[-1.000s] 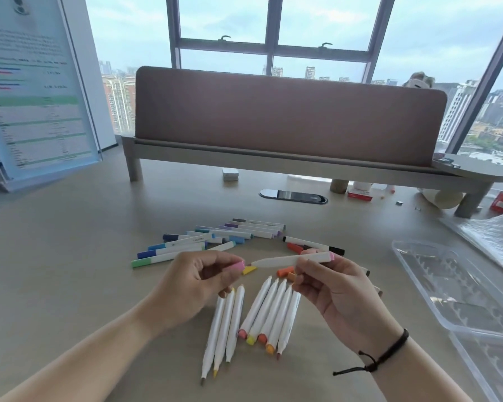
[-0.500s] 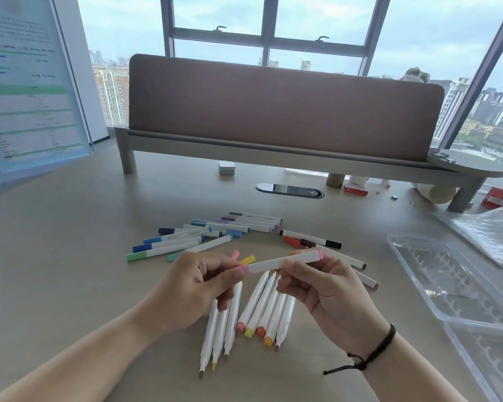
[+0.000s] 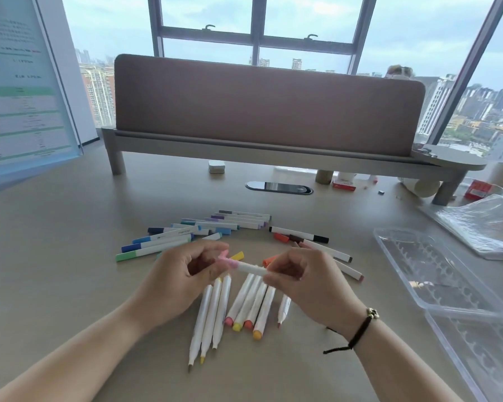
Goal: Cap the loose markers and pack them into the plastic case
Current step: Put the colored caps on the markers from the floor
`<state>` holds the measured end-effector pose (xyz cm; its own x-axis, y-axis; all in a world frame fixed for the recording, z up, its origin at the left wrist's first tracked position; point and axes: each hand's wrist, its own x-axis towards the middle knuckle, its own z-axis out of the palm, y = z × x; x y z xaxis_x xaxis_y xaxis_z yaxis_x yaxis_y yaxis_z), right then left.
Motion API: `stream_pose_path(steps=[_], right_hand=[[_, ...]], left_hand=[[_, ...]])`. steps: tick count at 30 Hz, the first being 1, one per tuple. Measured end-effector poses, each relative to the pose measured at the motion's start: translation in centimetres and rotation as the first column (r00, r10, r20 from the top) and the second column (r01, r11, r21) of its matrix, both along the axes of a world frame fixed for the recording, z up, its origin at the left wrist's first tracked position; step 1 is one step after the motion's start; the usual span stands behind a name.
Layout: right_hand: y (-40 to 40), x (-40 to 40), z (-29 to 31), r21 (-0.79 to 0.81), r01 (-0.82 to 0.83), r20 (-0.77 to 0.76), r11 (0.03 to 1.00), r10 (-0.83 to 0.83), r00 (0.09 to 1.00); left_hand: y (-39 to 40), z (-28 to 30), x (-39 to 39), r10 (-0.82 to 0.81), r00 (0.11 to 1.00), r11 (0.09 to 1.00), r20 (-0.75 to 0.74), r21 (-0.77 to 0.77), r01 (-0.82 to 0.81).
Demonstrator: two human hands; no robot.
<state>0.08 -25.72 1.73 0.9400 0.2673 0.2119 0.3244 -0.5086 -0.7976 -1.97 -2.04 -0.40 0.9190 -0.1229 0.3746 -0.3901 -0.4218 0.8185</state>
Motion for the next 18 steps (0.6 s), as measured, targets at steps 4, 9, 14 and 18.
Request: stream_pose_path(steps=[4,9,14,18], right_hand=[[-3.2,1.8,1.4,0.279,0.264,0.05,0.923,-0.289,0.956],[-6.4,3.8,0.2,0.067,0.525,0.009,0.849,-0.526,0.85],[-6.1,4.1,-1.2,-0.257,0.507,0.116,0.823,-0.495,0.861],[-6.1,4.3,-1.6,-0.37,0.55,0.15,0.749,-0.536,0.831]], left_hand=[[0.8,0.0,0.0,0.119,0.991,0.993,0.068,-0.001,-0.119],[1.1,-0.2,0.2,0.151,0.983,0.986,0.1,0.057,-0.158],[1.2,-0.2,0.3,0.181,0.976,0.979,0.123,0.068,-0.19],[1.4,-0.2,0.5,0.209,0.969,0.972,0.133,0.084,-0.221]])
